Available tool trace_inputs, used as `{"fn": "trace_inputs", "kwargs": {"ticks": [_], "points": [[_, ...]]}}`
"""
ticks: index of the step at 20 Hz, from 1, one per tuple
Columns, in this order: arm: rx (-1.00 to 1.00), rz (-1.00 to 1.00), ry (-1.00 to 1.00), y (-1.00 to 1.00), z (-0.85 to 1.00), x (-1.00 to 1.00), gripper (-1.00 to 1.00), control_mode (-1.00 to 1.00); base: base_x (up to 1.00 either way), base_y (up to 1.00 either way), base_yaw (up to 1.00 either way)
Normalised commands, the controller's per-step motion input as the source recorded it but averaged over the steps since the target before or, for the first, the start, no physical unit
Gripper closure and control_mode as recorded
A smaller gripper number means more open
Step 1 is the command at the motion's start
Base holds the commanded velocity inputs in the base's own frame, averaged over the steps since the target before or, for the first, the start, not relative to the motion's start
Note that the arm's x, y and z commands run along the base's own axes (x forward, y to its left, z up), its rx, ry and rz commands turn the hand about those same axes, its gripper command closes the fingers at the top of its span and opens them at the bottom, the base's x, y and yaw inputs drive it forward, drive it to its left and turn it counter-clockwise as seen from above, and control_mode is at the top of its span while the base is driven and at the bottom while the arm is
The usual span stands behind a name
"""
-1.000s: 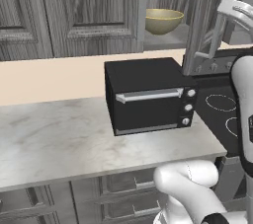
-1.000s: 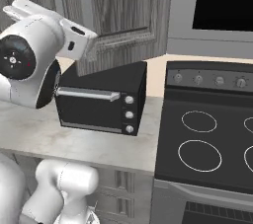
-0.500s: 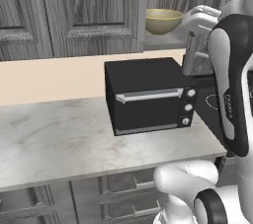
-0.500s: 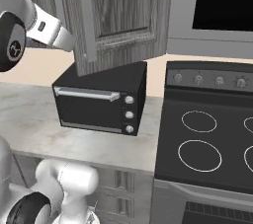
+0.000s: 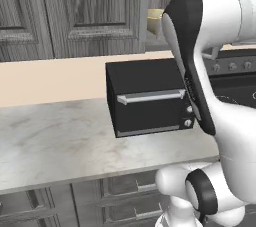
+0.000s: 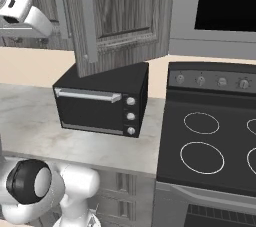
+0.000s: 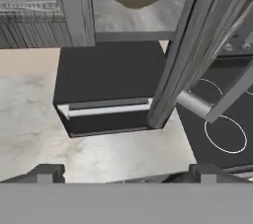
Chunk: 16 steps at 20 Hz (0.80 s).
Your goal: Move the bowls from the cabinet to the plates on the dining table.
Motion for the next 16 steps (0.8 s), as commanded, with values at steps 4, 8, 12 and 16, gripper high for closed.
{"fn": "trace_inputs", "kwargs": {"ticks": [4, 8, 12, 16], "points": [[-0.17, 0.12, 0.11, 0.18, -0.26, 0.11, -1.00, -1.00, 0.00, 0.00, 0.00], [-0.09, 0.17, 0.07, 0.00, -0.50, 0.23, -1.00, -1.00, 0.00, 0.00, 0.00], [-0.22, 0.11, 0.03, -0.08, -0.51, 0.25, -1.00, -1.00, 0.00, 0.00, 0.00], [-0.33, 0.03, 0.00, -0.05, -0.40, 0.23, -1.00, -1.00, 0.00, 0.00, 0.00]]}}
